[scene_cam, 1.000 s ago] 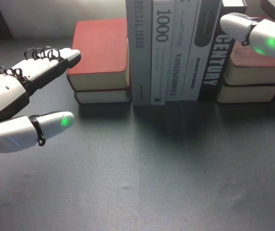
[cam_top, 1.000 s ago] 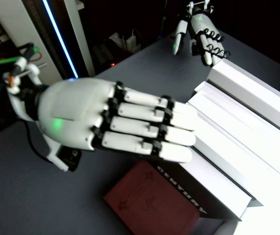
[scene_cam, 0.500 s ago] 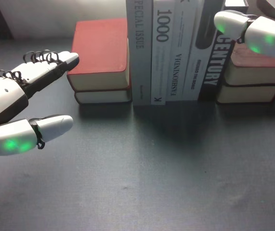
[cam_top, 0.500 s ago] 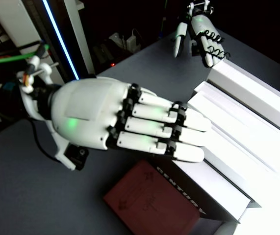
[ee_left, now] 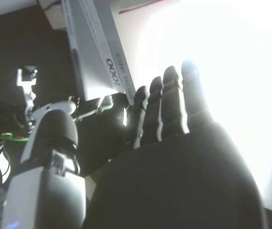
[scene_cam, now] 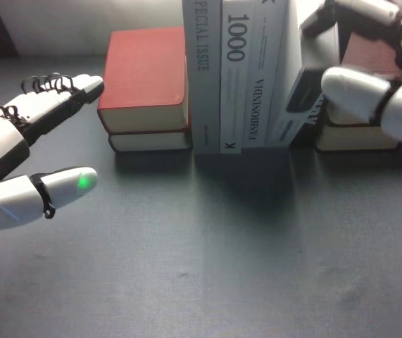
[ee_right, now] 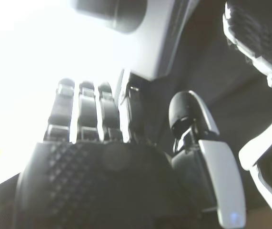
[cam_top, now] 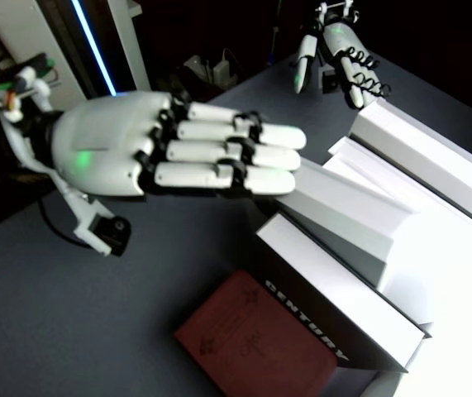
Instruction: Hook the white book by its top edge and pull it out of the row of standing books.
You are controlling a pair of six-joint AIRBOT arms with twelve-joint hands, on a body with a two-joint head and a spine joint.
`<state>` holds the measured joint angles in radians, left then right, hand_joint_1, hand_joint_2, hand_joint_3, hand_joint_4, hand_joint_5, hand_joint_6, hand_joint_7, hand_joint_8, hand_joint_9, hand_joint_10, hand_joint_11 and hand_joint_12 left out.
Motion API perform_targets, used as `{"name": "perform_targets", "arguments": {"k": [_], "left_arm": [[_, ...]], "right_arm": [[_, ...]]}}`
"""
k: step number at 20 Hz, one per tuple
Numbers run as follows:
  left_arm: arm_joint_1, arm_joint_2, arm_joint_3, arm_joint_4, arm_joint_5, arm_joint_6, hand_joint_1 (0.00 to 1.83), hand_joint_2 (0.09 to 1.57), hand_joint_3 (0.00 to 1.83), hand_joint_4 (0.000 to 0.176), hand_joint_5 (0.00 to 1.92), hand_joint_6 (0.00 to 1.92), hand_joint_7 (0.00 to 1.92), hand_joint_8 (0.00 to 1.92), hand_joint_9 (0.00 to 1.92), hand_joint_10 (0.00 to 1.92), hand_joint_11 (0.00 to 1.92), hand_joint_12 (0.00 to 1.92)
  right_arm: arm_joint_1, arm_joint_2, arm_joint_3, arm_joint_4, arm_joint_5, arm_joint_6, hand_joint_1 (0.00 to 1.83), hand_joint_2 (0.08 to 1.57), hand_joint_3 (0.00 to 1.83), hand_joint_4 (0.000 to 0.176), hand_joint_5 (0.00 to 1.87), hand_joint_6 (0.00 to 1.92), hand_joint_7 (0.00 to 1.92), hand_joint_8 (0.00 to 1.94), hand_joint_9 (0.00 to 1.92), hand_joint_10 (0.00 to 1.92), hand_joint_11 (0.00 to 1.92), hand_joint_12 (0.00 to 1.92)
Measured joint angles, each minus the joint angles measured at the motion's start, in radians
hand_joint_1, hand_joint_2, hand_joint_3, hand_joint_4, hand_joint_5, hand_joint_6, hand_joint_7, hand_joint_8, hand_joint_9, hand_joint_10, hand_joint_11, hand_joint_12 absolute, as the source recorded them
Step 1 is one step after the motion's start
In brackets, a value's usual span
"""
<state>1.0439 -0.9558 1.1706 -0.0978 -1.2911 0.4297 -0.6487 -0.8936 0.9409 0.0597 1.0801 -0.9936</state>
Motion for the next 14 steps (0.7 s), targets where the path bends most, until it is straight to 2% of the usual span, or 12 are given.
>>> {"name": "perform_targets", "arguments": {"k": [3, 5, 6, 7, 8, 9, 10, 11, 12, 13, 14], "left_arm": [[0.004, 0.006, -0.006, -0.016, -0.014, 0.005, 0.33, 1.34, 0.00, 0.000, 0.00, 0.00, 0.00, 0.00, 0.00, 0.00, 0.00, 0.00], [0.008, 0.006, -0.006, -0.016, -0.023, 0.008, 0.30, 1.35, 0.00, 0.009, 0.00, 0.00, 0.00, 0.00, 0.00, 0.00, 0.00, 0.00], [0.008, 0.006, -0.006, -0.019, -0.026, 0.008, 0.33, 1.35, 0.00, 0.000, 0.00, 0.00, 0.00, 0.00, 0.00, 0.00, 0.00, 0.00], [0.008, 0.006, -0.010, -0.027, -0.030, 0.008, 0.30, 1.35, 0.00, 0.014, 0.00, 0.00, 0.00, 0.00, 0.00, 0.00, 0.00, 0.00], [0.009, 0.006, -0.010, -0.027, -0.030, 0.011, 0.25, 1.36, 0.01, 0.039, 0.00, 0.00, 0.00, 0.00, 0.00, 0.00, 0.00, 0.00], [0.010, 0.006, -0.010, -0.026, -0.033, 0.011, 0.32, 1.35, 0.00, 0.040, 0.00, 0.00, 0.00, 0.00, 0.00, 0.00, 0.00, 0.00], [0.011, 0.006, -0.010, -0.028, -0.033, 0.011, 0.32, 1.35, 0.00, 0.040, 0.00, 0.00, 0.00, 0.00, 0.00, 0.00, 0.00, 0.00], [0.010, 0.006, -0.011, -0.034, -0.034, 0.011, 0.34, 1.35, 0.00, 0.038, 0.00, 0.00, 0.00, 0.00, 0.00, 0.00, 0.00, 0.00], [0.010, 0.006, -0.011, -0.037, -0.035, 0.011, 0.30, 1.36, 0.00, 0.035, 0.00, 0.00, 0.00, 0.00, 0.00, 0.00, 0.00, 0.00], [0.010, 0.006, -0.011, -0.038, -0.037, 0.011, 0.29, 1.36, 0.00, 0.035, 0.00, 0.00, 0.00, 0.00, 0.00, 0.00, 0.00, 0.00], [0.010, 0.006, -0.011, -0.037, -0.040, 0.011, 0.30, 1.36, 0.00, 0.022, 0.00, 0.00, 0.00, 0.00, 0.00, 0.00, 0.00, 0.00]], "right_arm": [[-0.085, 0.022, -0.036, -0.039, 0.049, 0.055, 0.03, 1.45, 0.00, 0.000, 0.40, 0.59, 0.03, 0.00, 0.00, 0.00, 0.00, 0.00], [-0.156, 0.037, -0.058, -0.043, 0.100, 0.089, 0.07, 1.48, 0.01, 0.000, 0.39, 0.58, 0.06, 0.01, 0.00, 0.00, 0.00, 0.00], [-0.187, 0.044, -0.067, -0.043, 0.119, 0.108, 0.13, 1.47, 0.00, 0.000, 0.39, 0.58, 0.05, 0.00, 0.00, 0.00, 0.00, 0.00], [-0.221, 0.044, -0.072, -0.046, 0.140, 0.138, 0.12, 1.46, 0.00, 0.000, 0.39, 0.58, 0.07, 0.01, 0.00, 0.00, 0.00, 0.00], [-0.262, 0.044, -0.077, -0.051, 0.146, 0.175, 0.05, 1.45, 0.00, 0.000, 0.38, 0.56, 0.09, 0.01, 0.00, 0.00, 0.00, 0.00], [-0.308, 0.043, -0.081, -0.051, 0.134, 0.208, 0.08, 1.44, 0.00, 0.000, 0.39, 0.56, 0.15, 0.03, 0.01, 0.00, 0.01, 0.01], [-0.335, 0.043, -0.085, -0.053, 0.124, 0.221, 0.08, 1.44, 0.00, 0.000, 0.39, 0.56, 0.15, 0.03, 0.01, 0.00, 0.01, 0.01], [-0.370, 0.043, -0.094, -0.052, 0.111, 0.240, 0.13, 1.45, 0.00, 0.000, 0.39, 0.64, 0.20, 0.04, 0.05, 0.02, 0.00, 0.18], [-0.395, 0.043, -0.100, -0.056, 0.107, 0.257, 0.12, 1.46, 0.00, 0.000, 0.43, 0.65, 0.31, 0.02, 0.16, 0.09, 0.00, 0.86], [-0.422, 0.043, -0.107, -0.058, 0.110, 0.278, 0.17, 1.45, 0.00, 0.000, 0.48, 0.65, 0.43, 0.02, 0.25, 0.24, 0.00, 1.28], [-0.441, 0.042, -0.109, -0.065, 0.111, 0.292, 0.27, 1.45, 0.00, 0.000, 0.50, 0.65, 0.55, 0.06, 0.41, 0.36, 0.00, 1.56]]}}
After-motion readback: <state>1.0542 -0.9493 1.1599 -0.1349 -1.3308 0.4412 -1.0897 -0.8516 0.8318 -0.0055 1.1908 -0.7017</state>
